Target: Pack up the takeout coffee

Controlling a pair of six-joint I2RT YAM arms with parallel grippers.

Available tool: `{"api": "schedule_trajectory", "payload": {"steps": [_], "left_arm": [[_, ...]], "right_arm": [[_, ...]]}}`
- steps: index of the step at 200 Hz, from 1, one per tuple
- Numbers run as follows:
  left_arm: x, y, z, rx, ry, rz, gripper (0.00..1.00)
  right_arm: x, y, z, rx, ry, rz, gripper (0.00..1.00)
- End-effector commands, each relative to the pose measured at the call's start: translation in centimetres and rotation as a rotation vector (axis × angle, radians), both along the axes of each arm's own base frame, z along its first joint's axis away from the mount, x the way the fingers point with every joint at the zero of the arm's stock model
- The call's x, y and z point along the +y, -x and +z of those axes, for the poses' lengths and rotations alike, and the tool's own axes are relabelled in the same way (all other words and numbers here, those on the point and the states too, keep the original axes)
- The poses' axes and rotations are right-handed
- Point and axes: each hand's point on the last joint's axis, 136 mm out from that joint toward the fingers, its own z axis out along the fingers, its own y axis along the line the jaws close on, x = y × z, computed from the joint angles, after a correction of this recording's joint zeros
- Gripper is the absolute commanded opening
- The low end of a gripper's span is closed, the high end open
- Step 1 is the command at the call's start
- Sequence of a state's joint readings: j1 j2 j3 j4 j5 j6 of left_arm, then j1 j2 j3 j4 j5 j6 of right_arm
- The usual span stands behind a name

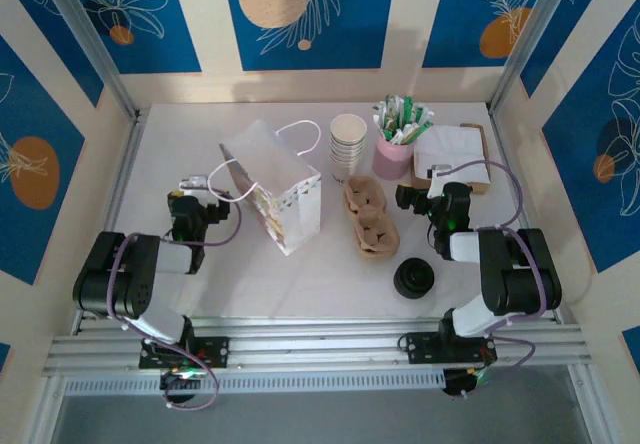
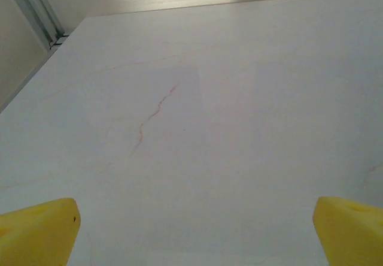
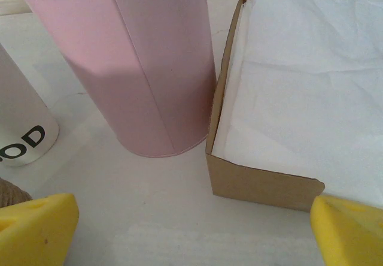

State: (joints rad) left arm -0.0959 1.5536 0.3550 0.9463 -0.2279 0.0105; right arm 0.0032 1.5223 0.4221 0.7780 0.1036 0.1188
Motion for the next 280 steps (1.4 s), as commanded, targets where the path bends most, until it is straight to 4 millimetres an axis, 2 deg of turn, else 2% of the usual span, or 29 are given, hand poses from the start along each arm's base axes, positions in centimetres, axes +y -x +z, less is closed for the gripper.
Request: {"api": "schedule_trajectory", "payload": {"steps": [1, 120, 174, 199, 218, 235, 261, 280], "left_arm": [[0.0, -0.3, 0.3, -0.016, 0.001, -0.011, 1.0], [0.0, -0.3, 0.3, -0.016, 0.0, -0.012, 1.0], [-0.8, -0.4, 0.3, -0.008, -0.001, -0.058, 1.0], [-0.8, -0.4, 0.3, -0.01, 0.0, -0.059, 1.0], [-0.8, -0.6, 1.1, 0.0, -0.002, -0.057, 1.0], [-0.6, -0.3, 2.6, 0.022, -0.008, -0.043, 1.0], [1.6, 1.0, 4.8, 0.011, 0.034, 0.101, 1.0], [3.6, 2.6, 5.8, -0.015, 0.147, 0.259, 1.0]], "right_arm": [[0.1, -0.1, 0.5, -0.028, 0.012, 0.014, 0.99], [0.1, -0.1, 0.4, -0.025, 0.012, 0.014, 0.99], [0.1, 0.0, 0.4, -0.027, 0.012, 0.014, 0.99], [-0.1, 0.1, 1.1, -0.044, 0.033, -0.019, 0.99], [-0.5, 0.6, 2.5, -0.054, 0.069, -0.073, 0.99], [-0.9, 1.5, 3.2, 0.02, 0.045, -0.113, 0.99], [-3.9, 3.6, 3.2, 0.126, -0.005, -0.323, 0.99], [-5.1, 5.9, 3.7, 0.181, -0.066, -0.417, 0.99]]}}
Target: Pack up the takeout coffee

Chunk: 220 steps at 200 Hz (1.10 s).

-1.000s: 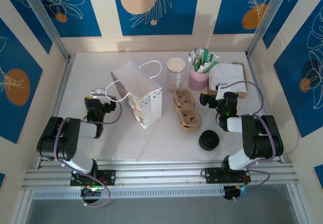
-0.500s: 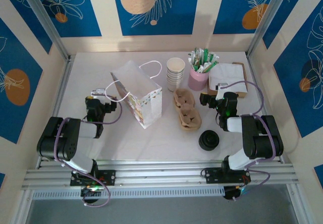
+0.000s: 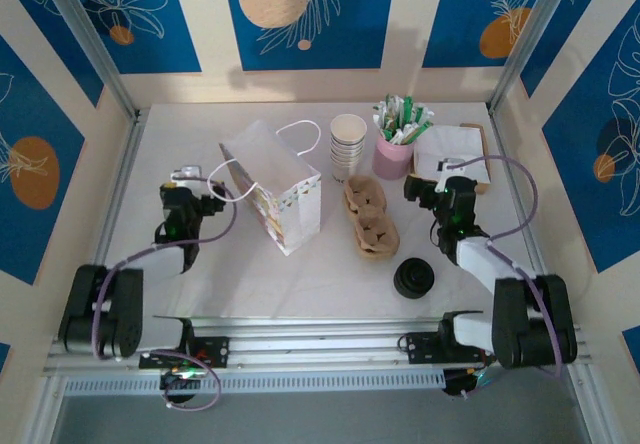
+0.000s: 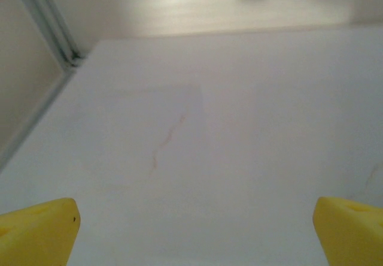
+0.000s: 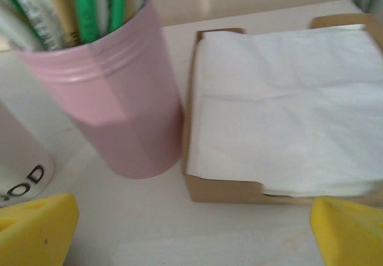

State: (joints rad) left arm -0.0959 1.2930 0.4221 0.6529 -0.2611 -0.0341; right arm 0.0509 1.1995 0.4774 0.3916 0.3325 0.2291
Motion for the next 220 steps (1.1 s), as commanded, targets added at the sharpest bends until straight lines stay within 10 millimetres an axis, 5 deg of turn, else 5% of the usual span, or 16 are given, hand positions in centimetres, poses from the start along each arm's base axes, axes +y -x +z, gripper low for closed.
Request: {"api": "schedule_trajectory", "payload": {"steps": [1, 33, 76, 101, 151, 184, 220], "left_arm": [[3.0, 2.0, 0.1, 0.028, 0.125, 0.221, 1.0], [4.3, 5.5, -0.4, 0.127, 0.29, 0.377, 1.0], [5.1, 9.5, -0.8, 0.167, 0.424, 0.481, 1.0], [6.1, 12.3, 0.4, 0.187, 0.466, 0.556, 0.97], [5.9, 14.5, 8.8, 0.095, 0.459, 0.495, 0.88], [4.6, 14.8, 12.8, 0.065, 0.484, 0.389, 0.84], [2.4, 14.6, 15.2, 0.047, 0.581, 0.273, 0.81]], "right_arm": [[-3.0, 3.7, -1.6, 0.164, -0.079, -0.216, 0.99], [-6.2, 9.5, 0.0, 0.222, -0.323, -0.523, 0.99], [-5.4, 11.9, 6.3, 0.144, -0.522, -0.428, 0.99], [-4.0, 12.5, 10.7, 0.125, -0.562, -0.356, 0.88], [1.8, 11.2, 16.7, 0.154, -0.635, -0.181, 0.57], [7.6, 9.7, 19.7, 0.157, -0.466, -0.086, 0.56], [14.1, 6.8, 20.6, 0.214, -0.353, -0.027, 0.57]]}}
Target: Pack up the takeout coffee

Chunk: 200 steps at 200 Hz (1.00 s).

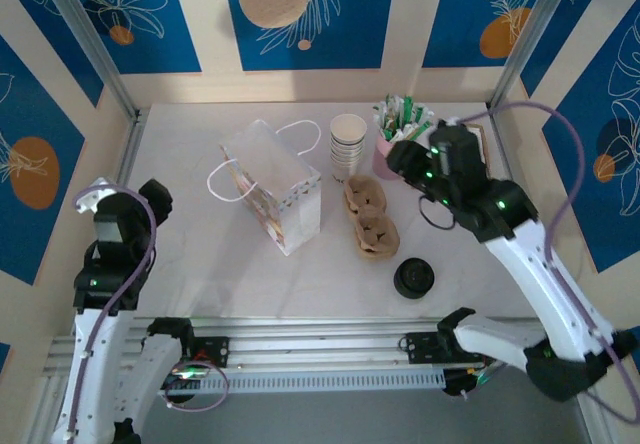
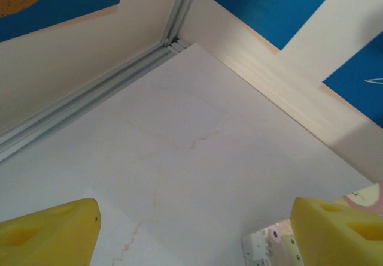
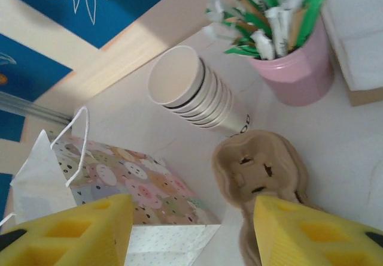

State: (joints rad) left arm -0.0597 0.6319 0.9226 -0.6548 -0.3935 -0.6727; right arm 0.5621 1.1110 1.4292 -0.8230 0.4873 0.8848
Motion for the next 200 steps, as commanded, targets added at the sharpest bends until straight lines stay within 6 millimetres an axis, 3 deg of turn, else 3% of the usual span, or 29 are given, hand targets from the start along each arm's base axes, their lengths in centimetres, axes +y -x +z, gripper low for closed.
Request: {"api": "schedule_trajectory", "payload": {"steps": [1, 20, 42, 82, 105, 153, 200], "left_arm": [[-2.2, 0.1, 0.4, 0.007, 0.068, -0.12, 0.81], [-5.7, -1.0, 1.2, -0.034, 0.166, -0.296, 0.81], [-8.4, -1.8, 0.8, -0.016, 0.245, -0.429, 0.83], [-8.9, -2.9, -1.0, 0.05, 0.264, -0.446, 0.84], [-10.2, -3.9, -1.6, 0.034, 0.351, -0.488, 0.84], [-10.9, -5.0, -3.6, 0.064, 0.438, -0.486, 0.83], [-11.9, -5.2, -3.7, 0.053, 0.439, -0.553, 0.76]], "right_arm": [[1.2, -1.6, -0.1, 0.018, 0.107, -0.071, 0.57], [3.8, -3.4, -0.6, 0.045, 0.137, -0.065, 0.57], [5.2, -5.3, -2.0, 0.097, 0.158, -0.108, 0.56], [5.9, -9.4, -4.8, 0.152, 0.174, -0.186, 0.54], [6.2, -11.2, -6.3, 0.198, 0.154, -0.205, 0.54], [6.1, -13.7, -8.3, 0.243, 0.223, -0.278, 0.54], [6.0, -15.3, -10.0, 0.277, 0.26, -0.309, 0.5]]}}
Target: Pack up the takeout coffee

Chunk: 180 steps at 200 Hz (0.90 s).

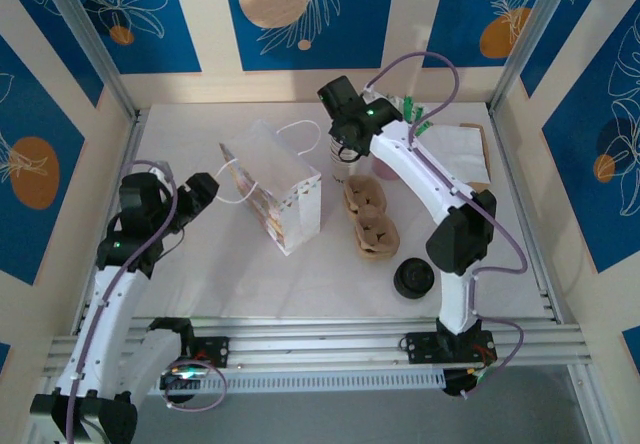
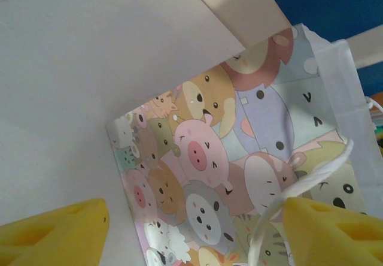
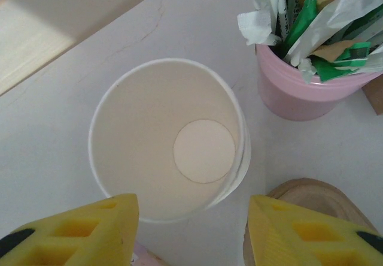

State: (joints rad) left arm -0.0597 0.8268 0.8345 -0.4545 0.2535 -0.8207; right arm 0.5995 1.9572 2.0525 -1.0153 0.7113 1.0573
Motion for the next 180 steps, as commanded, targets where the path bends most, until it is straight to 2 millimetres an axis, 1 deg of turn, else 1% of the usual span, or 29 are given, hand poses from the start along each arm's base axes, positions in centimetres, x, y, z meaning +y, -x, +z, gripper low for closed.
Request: {"api": "schedule_trajectory", "payload": {"steps": [1, 29, 45, 76, 92, 105, 116, 128, 140, 148, 157, 180], "left_arm": [[-0.7, -0.3, 0.9, -0.052, 0.022, -0.043, 0.76], [-0.7, -0.8, 0.3, -0.038, 0.017, -0.043, 0.74], [-0.8, -1.3, -0.1, -0.028, 0.027, -0.048, 0.72], [-1.0, -2.0, 0.1, -0.034, 0.041, -0.05, 0.69], [-0.9, -2.2, 0.4, -0.051, 0.044, -0.04, 0.63], [-0.7, -2.4, 0.4, -0.056, 0.037, -0.029, 0.58], [-0.5, -2.6, 0.5, -0.062, 0.03, -0.018, 0.54], [-0.4, -3.0, 0.5, -0.07, 0.03, -0.015, 0.47], [-0.7, -3.5, 0.7, -0.077, 0.033, -0.026, 0.43], [-0.8, -3.8, 0.7, -0.077, 0.034, -0.035, 0.38], [-0.9, -4.2, 0.7, -0.072, 0.035, -0.043, 0.36], [-1.2, -4.9, 1.0, -0.081, 0.02, -0.066, 0.31]], "right_arm": [[-1.3, -0.4, 0.1, 0.003, 0.037, -0.068, 0.5], [-2.0, -0.5, -0.3, 0.017, 0.066, -0.094, 0.5], [-2.2, -0.5, -0.4, 0.015, 0.078, -0.1, 0.5], [-2.7, -0.6, -1.2, 0.036, 0.08, -0.123, 0.49], [-2.8, -0.7, -1.3, 0.037, 0.075, -0.127, 0.44], [-2.6, -1.0, -1.4, 0.036, 0.066, -0.123, 0.43], [-2.5, -1.2, -1.4, 0.033, 0.064, -0.119, 0.4], [-2.4, -1.4, -1.5, 0.03, 0.062, -0.116, 0.38], [-2.3, -1.5, -1.6, 0.03, 0.059, -0.115, 0.36], [-2.3, -1.6, -1.7, 0.034, 0.056, -0.115, 0.35], [-2.5, -1.7, -1.9, 0.04, 0.049, -0.121, 0.35], [-2.4, -1.9, -2.1, 0.044, 0.025, -0.121, 0.26]]}}
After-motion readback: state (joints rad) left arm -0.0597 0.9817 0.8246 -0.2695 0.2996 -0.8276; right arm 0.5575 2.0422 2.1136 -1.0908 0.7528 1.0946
